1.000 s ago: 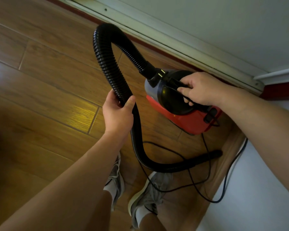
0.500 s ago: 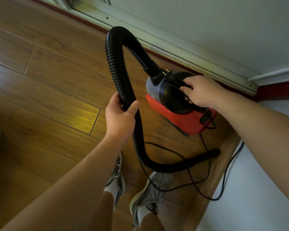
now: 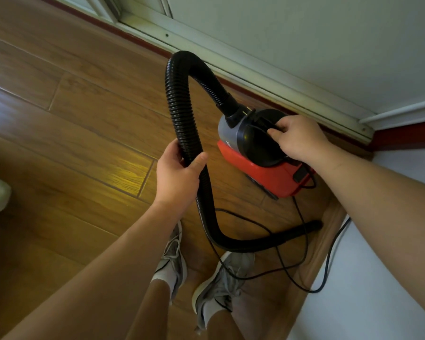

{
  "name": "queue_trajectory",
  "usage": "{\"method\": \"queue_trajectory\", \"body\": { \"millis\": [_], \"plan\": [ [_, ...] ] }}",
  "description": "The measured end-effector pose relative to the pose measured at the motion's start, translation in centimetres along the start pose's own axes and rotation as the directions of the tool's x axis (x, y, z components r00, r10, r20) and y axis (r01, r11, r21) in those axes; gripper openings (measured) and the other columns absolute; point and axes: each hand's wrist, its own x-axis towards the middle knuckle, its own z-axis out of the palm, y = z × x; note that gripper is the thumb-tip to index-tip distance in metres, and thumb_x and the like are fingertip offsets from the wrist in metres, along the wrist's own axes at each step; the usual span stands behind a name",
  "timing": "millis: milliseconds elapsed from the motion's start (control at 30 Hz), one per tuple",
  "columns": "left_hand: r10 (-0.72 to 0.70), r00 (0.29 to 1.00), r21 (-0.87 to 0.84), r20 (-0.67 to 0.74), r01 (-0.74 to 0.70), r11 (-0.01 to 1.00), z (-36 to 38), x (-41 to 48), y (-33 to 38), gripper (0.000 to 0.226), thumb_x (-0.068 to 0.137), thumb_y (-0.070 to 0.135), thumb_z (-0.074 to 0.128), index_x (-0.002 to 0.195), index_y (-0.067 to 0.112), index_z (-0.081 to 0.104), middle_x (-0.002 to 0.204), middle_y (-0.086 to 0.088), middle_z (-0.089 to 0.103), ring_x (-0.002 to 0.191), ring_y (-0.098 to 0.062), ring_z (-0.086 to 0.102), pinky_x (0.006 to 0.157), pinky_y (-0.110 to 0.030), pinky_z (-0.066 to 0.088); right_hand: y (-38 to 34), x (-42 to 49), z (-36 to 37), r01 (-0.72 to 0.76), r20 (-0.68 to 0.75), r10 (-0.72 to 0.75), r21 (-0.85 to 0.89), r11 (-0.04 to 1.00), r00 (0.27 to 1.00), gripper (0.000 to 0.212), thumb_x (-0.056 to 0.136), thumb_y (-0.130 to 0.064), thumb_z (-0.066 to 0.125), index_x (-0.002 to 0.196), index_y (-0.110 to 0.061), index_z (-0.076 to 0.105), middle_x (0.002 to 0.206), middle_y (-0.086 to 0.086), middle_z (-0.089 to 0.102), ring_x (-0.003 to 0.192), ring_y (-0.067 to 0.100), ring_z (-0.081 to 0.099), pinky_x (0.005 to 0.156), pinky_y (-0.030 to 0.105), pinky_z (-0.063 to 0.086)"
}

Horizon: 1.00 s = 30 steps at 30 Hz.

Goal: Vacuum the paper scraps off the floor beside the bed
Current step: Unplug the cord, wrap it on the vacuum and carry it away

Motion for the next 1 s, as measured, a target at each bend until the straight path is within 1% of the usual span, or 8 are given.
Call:
{"method": "queue_trajectory", "body": {
  "millis": [67,233,333,500,667,800,933,1000],
  "plan": [
    [-0.005,1.0,-0.004,0.006,0.005,1.0,-0.2,-0.3,0.2,0.026,0.093,0.016,0.071,0.118,0.018,0.065,0.103,0.006,0.071,0.1,-0.011,0.069,0.087,-0.033,0.059,0.0,-0.3,0.0,-0.002,-0.017,0.001,-0.02,1.0,1.0,0.032,0.098,-0.037,0.057,0.121,-0.018,0.069,0.11,0.007,0.072,0.101,0.029,0.067,0.084,0.033,0.051],
    [-0.021,0.999,-0.031,0.033,0.022,0.999,-1.1,-1.0,0.4,0.025,0.093,0.013,0.07,0.118,0.018,0.065,0.104,0.005,0.072,0.102,-0.015,0.069,0.089,-0.037,0.059,-0.1,-1.5,0.0,0.001,-0.025,-0.002,-0.043,0.999,1.0,0.042,0.101,-0.035,0.054,0.137,-0.016,0.059,0.132,0.009,0.064,0.121,0.03,0.059,0.099,0.036,0.047],
    [0.001,1.0,-0.017,0.03,0.0,1.0,-1.5,-1.5,0.5,0.029,0.094,0.014,0.07,0.122,0.017,0.064,0.108,0.004,0.071,0.104,-0.013,0.069,0.088,-0.034,0.059,-0.2,-2.2,0.0,0.012,-0.021,-0.013,-0.066,0.998,1.0,0.047,0.101,-0.037,0.054,0.142,-0.014,0.053,0.138,0.011,0.06,0.125,0.032,0.056,0.1,0.037,0.046],
    [0.018,0.999,-0.001,0.041,-0.018,1.0,-2.2,-1.7,1.0,0.032,0.094,0.016,0.069,0.126,0.018,0.061,0.109,0.004,0.07,0.104,-0.012,0.069,0.086,-0.031,0.059,-0.7,-3.3,0.1,0.005,0.021,-0.003,-0.117,0.993,1.0,0.059,0.099,-0.039,0.057,0.15,-0.014,0.041,0.141,0.013,0.056,0.125,0.034,0.055,0.096,0.037,0.046],
    [0.025,0.996,0.051,0.086,-0.029,0.998,-3.4,-2.4,1.3,0.036,0.095,0.019,0.069,0.129,0.021,0.059,0.112,0.007,0.069,0.105,-0.008,0.067,0.087,-0.029,0.059,-1.0,-4.7,0.2,0.011,0.031,-0.005,-0.218,0.976,1.0,0.061,0.097,-0.036,0.06,0.148,-0.011,0.039,0.142,0.016,0.052,0.126,0.036,0.052,0.1,0.042,0.047],
    [0.03,0.995,0.091,0.096,-0.039,0.995,-4.6,-3.0,1.8,0.041,0.096,0.022,0.068,0.135,0.023,0.056,0.114,0.011,0.068,0.101,-0.002,0.067,0.072,-0.014,0.054,-1.8,-6.6,-0.1,0.073,-0.025,-0.092,-0.41,0.909,0.995,0.058,0.095,-0.033,0.062,0.144,-0.01,0.041,0.14,0.016,0.05,0.126,0.036,0.049,0.1,0.046,0.048],
    [0.016,0.993,0.129,0.116,-0.031,0.991,-5.4,-3.3,2.3,0.041,0.096,0.023,0.068,0.135,0.023,0.056,0.115,0.01,0.067,0.101,-0.004,0.066,0.079,-0.02,0.056,-2.9,-8.7,-0.1,0.125,-0.042,-0.165,-0.476,0.871,0.985,0.06,0.095,-0.033,0.061,0.147,-0.01,0.04,0.147,0.013,0.046,0.136,0.033,0.041,0.109,0.048,0.042],
    [0.009,0.991,0.148,0.133,-0.029,0.989,-5.9,-3.6,2.7,0.046,0.095,0.021,0.068,0.138,0.024,0.053,0.117,0.01,0.067,0.102,-0.005,0.066,0.073,-0.016,0.054,-3.6,-9.7,-0.3,0.117,-0.059,-0.163,-0.468,0.876,0.985,0.059,0.096,-0.034,0.06,0.147,-0.011,0.041,0.148,0.012,0.045,0.138,0.032,0.041,0.11,0.047,0.042]
  ]
}}
